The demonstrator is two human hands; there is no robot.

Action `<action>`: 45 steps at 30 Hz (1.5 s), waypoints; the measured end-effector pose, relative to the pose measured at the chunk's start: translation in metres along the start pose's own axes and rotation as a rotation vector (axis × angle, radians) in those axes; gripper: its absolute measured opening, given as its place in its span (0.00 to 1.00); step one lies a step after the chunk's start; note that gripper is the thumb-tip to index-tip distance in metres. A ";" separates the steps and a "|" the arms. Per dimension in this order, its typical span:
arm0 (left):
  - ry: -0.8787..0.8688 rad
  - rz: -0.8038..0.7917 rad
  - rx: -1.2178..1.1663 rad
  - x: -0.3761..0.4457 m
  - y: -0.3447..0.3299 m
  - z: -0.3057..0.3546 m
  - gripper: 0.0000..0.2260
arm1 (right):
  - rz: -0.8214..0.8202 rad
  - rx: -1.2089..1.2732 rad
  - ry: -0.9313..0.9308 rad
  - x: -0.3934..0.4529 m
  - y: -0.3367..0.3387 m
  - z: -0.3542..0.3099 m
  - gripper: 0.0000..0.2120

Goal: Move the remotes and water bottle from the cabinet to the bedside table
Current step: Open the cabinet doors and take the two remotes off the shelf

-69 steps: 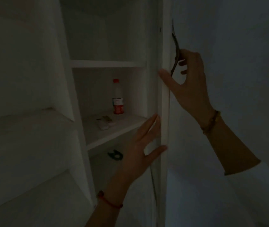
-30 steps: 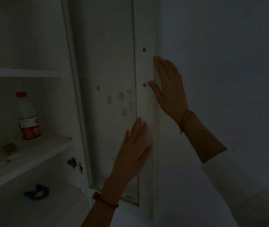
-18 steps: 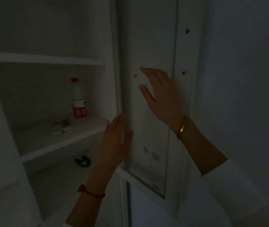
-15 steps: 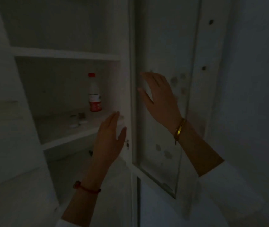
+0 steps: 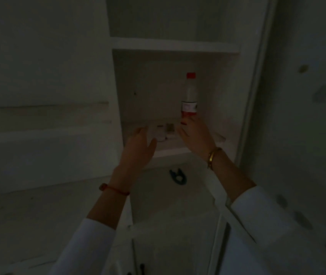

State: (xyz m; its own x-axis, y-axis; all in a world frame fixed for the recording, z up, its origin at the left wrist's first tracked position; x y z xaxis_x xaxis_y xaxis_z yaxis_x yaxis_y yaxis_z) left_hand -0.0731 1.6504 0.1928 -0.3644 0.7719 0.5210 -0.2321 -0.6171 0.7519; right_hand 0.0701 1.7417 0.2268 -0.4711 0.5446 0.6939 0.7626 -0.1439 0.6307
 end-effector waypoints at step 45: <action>0.546 -0.165 -0.772 -0.040 -0.022 -0.020 0.12 | -0.163 1.154 -0.734 -0.065 -0.042 0.015 0.12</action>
State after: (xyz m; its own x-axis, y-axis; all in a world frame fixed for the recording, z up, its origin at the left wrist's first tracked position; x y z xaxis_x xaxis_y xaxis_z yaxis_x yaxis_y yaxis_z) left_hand -0.0713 1.6304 0.1475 -0.5984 0.8008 0.0255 -0.7772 -0.5879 0.2243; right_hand 0.0753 1.7245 0.1495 -0.5248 0.8482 0.0719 0.8240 0.5274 -0.2071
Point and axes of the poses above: each hand's wrist, its own x-axis towards the middle knuckle, its own y-axis out of the back of the hand, z = x × y, the point moved 9 cm from there along x, towards the middle knuckle, and after that the axes turned 7 degrees about x, right-handed, at the moved point
